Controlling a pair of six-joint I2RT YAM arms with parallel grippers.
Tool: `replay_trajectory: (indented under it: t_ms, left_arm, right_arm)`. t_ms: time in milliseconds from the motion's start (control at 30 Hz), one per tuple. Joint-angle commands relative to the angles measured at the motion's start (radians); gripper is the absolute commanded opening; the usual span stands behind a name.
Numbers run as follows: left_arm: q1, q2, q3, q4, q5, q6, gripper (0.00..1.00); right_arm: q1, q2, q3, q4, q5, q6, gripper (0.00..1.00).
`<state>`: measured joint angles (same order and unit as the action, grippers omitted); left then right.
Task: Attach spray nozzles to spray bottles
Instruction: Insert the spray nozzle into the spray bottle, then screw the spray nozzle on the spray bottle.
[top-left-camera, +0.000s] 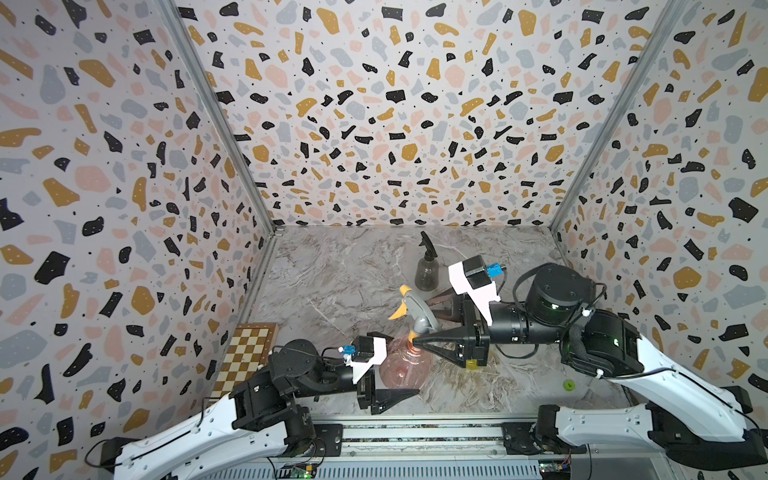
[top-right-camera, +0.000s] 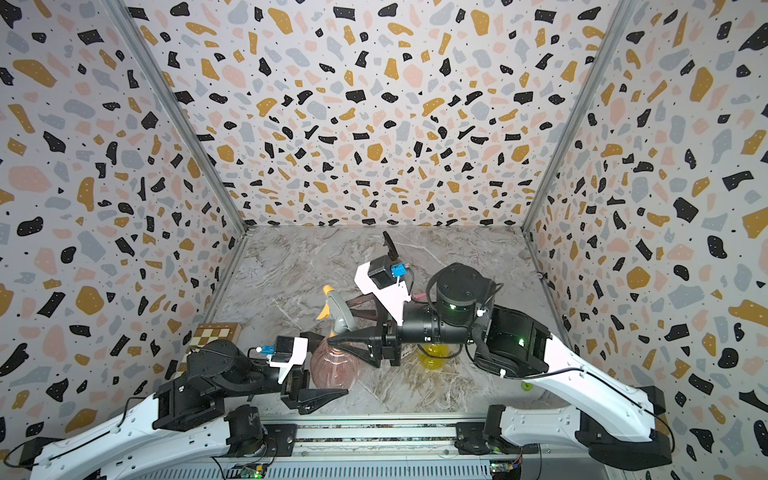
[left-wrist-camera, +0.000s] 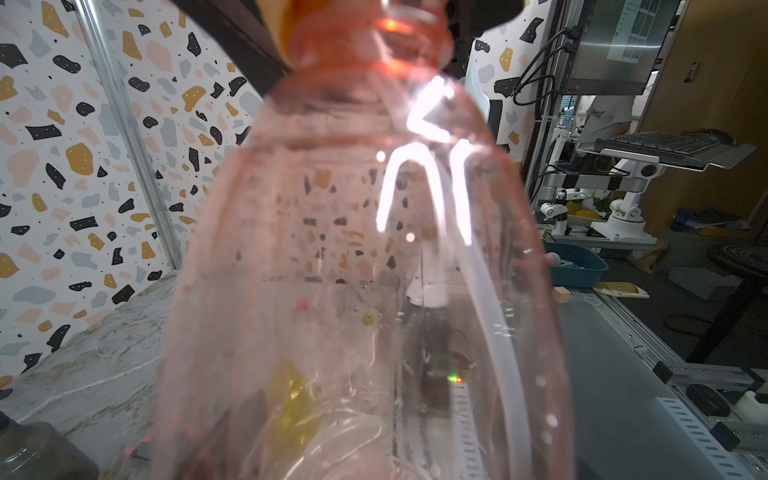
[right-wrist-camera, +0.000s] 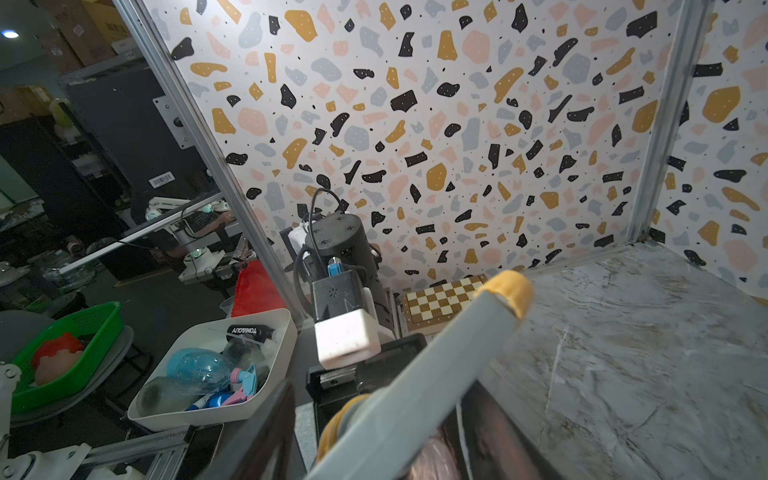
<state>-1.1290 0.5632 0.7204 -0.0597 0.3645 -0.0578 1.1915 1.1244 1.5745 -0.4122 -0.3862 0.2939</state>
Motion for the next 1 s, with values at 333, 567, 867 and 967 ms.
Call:
replay_trajectory:
  t_ms: [333,567,867,967]
  left_arm:
    - [-0.002,-0.005,0.042,0.003,-0.042,0.017,0.00]
    - [-0.002,-0.020,0.008,0.087,-0.076,-0.046,0.00]
    - [-0.002,-0.005,0.016,0.117,-0.082,-0.135,0.00]
    - [-0.002,0.021,0.058,0.039,-0.071,-0.105,0.00]
  right_arm:
    - [0.003,0.118,0.235,-0.275,0.090,0.048,0.37]
    - [0.005,0.062,0.142,-0.176,0.072,0.001,0.16]
    - [0.015,0.032,0.064,-0.095,0.093,-0.079,0.00]
    - [0.016,0.084,0.134,-0.180,0.068,-0.099,0.00]
